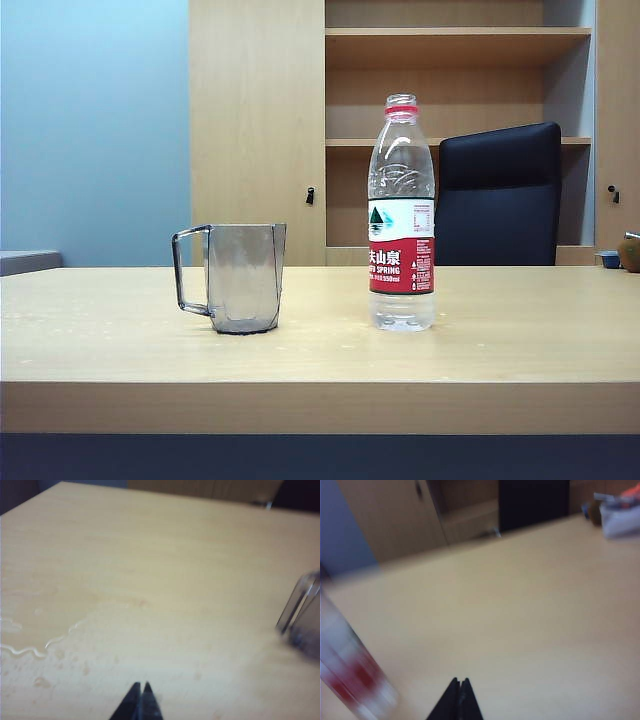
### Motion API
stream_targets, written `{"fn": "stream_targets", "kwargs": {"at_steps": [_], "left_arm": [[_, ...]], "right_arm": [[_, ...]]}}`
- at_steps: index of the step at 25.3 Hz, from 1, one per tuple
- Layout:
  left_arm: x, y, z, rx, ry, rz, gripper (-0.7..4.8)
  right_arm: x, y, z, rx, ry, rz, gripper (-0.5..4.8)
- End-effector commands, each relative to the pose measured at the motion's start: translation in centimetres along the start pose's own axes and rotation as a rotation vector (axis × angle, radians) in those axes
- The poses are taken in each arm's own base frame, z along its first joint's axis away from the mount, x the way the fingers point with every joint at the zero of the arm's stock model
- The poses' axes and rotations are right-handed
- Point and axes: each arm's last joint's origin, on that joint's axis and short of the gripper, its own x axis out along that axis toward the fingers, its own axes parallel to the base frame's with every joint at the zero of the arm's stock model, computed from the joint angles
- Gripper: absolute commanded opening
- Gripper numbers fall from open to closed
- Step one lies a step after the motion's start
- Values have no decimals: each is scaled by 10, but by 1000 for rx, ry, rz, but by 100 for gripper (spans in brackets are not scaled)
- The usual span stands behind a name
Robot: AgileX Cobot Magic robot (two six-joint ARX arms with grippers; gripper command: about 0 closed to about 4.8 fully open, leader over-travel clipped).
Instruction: Pick up the mineral water bottle on the table and pour water into the mug until it's half full.
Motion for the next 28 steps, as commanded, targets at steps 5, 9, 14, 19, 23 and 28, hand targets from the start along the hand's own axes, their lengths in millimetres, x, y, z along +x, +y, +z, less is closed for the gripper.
{"fn": "stream_targets", "kwargs": {"at_steps": [5,9,14,19,23,28], "left_arm": [[-24,-15,59,-164,-146,-323,-5],[-24,-22,69,75,-96,-528,-5],[-15,-25,84,142,-52,-517,-5],[4,-27,99,174,40,-513,-5],[24,-28,95,129,146,-509,-5],[26,-27,93,118,162,-500,-4]], "right_arm": [[-35,34,96,-60,-158,300,-4],[-18,54,142,-219,-57,502,123],[50,58,126,-227,155,523,163],[106,74,68,-233,195,561,163],[111,80,33,-209,172,553,182],[98,71,9,-194,74,486,349]]}}
